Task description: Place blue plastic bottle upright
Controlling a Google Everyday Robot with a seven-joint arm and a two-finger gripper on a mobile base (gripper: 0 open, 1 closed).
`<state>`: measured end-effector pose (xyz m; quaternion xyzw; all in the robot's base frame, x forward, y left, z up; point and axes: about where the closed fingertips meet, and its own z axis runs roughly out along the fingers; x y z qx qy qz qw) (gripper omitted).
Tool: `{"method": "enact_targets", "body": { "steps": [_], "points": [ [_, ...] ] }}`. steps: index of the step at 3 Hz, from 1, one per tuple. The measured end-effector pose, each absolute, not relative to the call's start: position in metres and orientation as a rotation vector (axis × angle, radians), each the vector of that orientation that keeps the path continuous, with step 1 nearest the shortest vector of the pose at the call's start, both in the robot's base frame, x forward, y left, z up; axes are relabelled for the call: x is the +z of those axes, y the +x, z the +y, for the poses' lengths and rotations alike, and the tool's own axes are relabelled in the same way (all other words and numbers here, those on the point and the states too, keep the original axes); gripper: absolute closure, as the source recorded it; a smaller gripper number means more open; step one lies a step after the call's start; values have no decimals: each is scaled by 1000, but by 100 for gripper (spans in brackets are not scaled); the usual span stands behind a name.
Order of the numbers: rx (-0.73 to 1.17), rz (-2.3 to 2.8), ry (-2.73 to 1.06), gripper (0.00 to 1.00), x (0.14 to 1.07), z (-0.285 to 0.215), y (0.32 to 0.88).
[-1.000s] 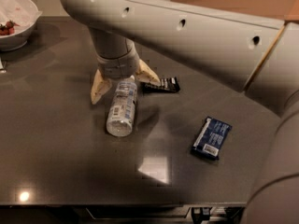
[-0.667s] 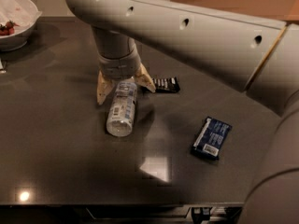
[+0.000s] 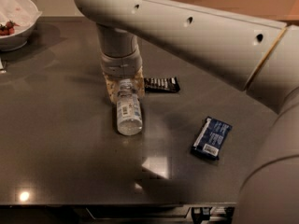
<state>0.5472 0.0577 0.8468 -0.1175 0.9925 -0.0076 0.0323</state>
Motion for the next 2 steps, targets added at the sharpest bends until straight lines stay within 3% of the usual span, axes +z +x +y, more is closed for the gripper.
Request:
{"method": "enact_targets", "body": {
  "steps": [1, 2],
  "points": [
    [58, 3016, -471, 87, 858, 69, 550],
    [151, 2884, -659, 100, 877, 78, 551]
  ]
}}
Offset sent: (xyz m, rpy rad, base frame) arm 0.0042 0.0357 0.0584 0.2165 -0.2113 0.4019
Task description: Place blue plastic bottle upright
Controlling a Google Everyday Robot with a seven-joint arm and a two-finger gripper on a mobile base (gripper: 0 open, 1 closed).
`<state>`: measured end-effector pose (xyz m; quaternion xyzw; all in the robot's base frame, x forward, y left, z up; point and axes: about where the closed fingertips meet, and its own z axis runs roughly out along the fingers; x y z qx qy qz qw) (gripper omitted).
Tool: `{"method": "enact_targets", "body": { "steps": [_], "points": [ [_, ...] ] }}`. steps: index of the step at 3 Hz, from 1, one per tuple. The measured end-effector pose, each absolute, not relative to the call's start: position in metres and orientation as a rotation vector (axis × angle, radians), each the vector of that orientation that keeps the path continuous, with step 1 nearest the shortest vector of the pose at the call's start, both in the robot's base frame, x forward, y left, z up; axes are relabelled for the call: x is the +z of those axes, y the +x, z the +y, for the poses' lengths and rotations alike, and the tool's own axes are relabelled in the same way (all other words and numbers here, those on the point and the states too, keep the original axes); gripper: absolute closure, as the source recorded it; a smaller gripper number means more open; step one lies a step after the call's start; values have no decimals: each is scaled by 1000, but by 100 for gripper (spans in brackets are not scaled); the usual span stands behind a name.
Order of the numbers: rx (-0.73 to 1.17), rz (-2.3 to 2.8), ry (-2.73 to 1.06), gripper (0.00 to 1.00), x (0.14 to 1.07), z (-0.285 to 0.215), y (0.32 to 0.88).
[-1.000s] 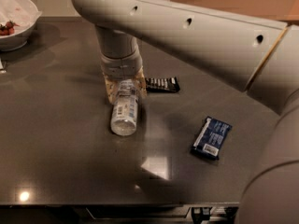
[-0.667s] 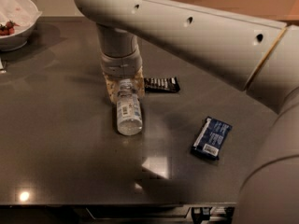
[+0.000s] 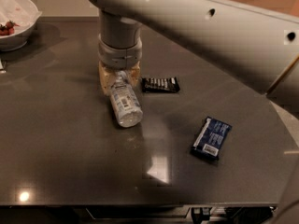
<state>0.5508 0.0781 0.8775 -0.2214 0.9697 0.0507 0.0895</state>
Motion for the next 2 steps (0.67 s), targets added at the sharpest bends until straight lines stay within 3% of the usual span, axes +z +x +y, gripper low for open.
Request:
{"method": "enact_targets", "body": {
  "steps": [2],
  "points": [
    [287, 2492, -993, 100, 919, 97, 551]
  ]
}}
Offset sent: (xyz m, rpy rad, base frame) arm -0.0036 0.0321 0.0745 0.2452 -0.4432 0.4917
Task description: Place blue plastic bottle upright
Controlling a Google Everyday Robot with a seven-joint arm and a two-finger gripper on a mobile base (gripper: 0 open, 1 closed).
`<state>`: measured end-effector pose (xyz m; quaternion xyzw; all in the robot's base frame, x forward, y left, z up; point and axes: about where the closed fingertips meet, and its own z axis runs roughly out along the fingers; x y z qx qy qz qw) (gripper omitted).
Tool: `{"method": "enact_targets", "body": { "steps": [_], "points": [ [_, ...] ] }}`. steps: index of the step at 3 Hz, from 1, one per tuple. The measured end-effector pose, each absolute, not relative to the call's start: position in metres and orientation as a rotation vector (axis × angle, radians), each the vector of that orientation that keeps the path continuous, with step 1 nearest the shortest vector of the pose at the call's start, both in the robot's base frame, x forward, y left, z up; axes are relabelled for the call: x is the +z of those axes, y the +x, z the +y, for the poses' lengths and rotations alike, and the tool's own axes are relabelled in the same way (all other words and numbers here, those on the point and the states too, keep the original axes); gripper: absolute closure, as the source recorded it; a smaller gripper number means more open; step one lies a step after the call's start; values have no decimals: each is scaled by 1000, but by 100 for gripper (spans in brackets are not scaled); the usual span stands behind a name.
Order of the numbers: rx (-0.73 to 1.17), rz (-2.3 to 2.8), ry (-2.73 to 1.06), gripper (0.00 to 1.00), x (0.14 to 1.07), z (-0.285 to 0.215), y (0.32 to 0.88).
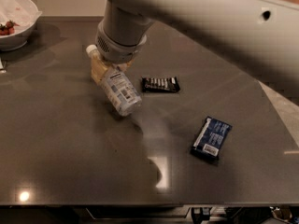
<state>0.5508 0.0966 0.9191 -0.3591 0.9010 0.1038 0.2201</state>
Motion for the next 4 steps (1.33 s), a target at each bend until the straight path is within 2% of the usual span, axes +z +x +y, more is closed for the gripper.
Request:
{"method": "enact_targets", "body": {
  "steps": [2, 4],
  "points": [
    [442, 2100, -1129, 100, 950, 110, 540],
    [652, 1849, -1017, 100, 963, 107, 535]
  ]
}}
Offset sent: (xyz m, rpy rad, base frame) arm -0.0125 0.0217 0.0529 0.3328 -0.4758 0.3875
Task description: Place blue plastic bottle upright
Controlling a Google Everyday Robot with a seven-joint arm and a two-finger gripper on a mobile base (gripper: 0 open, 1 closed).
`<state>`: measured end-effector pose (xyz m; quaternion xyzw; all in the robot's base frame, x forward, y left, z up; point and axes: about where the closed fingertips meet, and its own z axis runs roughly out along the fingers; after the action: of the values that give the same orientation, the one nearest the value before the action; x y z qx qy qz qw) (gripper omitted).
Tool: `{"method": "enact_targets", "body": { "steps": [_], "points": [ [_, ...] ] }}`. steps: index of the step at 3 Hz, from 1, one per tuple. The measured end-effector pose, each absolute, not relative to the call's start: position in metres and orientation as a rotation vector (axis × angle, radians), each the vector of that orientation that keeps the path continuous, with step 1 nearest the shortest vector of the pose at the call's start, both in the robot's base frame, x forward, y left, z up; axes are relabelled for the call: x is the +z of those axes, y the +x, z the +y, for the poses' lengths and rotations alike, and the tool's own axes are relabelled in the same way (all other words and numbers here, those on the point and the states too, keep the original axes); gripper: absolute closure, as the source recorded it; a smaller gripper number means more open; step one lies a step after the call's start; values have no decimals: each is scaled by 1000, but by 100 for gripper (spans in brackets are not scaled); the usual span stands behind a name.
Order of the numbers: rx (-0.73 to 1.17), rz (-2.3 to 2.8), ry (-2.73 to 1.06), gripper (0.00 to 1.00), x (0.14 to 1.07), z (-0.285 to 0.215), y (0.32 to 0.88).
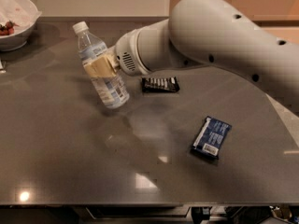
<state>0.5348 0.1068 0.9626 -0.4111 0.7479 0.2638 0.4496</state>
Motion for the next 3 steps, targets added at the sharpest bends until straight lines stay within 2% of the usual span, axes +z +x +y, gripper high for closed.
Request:
{"method": "enact_targets", "body": {
  "steps": [2, 3],
  "points": [
    [795, 1617, -1018, 100, 959, 88, 529],
    [759, 1484, -1109, 100, 951, 77, 522]
  ]
}}
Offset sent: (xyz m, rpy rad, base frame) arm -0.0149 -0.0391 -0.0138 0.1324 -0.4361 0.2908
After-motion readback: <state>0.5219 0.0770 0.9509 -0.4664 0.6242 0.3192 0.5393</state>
